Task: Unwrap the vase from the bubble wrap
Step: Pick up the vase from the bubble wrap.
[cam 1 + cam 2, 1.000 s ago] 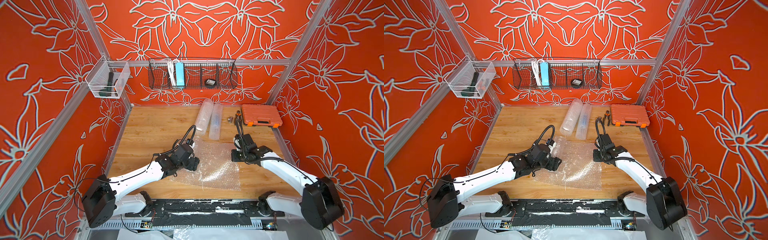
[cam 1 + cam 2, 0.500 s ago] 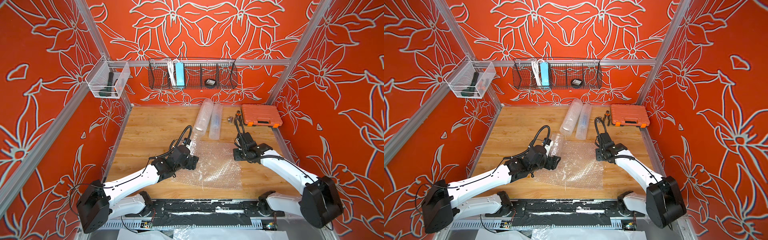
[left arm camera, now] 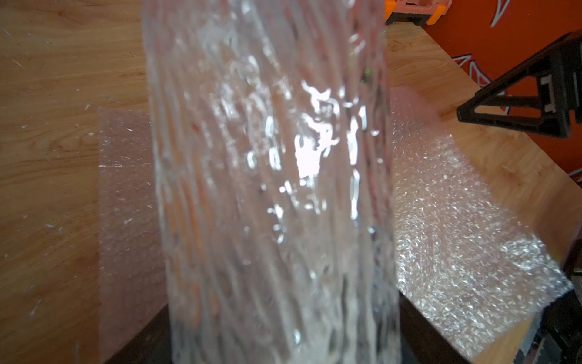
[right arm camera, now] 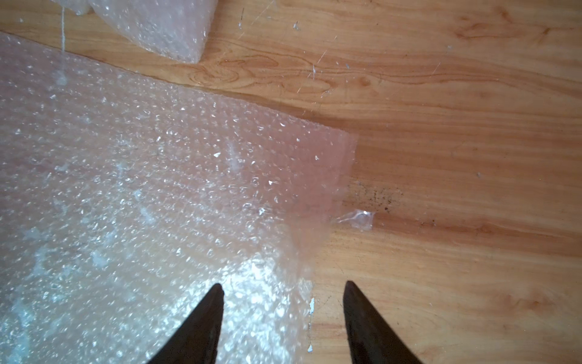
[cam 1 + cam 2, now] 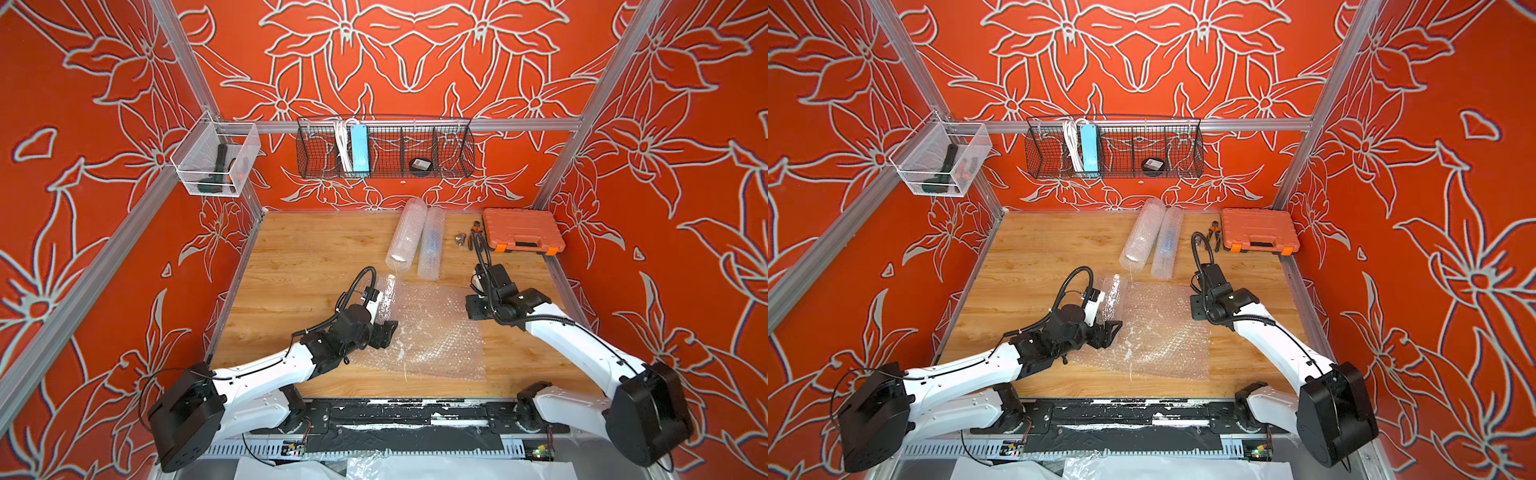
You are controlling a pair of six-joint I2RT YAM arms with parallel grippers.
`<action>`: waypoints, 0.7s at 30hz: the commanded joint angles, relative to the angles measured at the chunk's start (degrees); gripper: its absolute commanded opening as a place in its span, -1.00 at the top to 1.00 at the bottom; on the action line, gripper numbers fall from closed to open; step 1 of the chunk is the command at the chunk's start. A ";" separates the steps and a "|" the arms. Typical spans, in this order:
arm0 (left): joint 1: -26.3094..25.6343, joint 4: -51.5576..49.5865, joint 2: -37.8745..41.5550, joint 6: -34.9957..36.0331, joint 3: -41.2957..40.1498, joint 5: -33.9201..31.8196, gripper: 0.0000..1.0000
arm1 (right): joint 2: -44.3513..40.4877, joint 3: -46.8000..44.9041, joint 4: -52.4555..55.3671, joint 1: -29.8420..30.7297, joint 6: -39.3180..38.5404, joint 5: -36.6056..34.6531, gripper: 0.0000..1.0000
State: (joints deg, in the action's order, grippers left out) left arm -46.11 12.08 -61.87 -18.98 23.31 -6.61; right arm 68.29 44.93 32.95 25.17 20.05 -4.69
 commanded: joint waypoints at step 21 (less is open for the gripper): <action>0.15 33.58 1.31 10.39 -10.15 7.31 -0.24 | -4.05 -2.53 -23.79 0.83 1.84 42.47 -0.22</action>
State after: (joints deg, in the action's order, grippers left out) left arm -46.11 36.56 -61.98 -10.87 11.81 -0.64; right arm 65.21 44.07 17.47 25.43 20.60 25.61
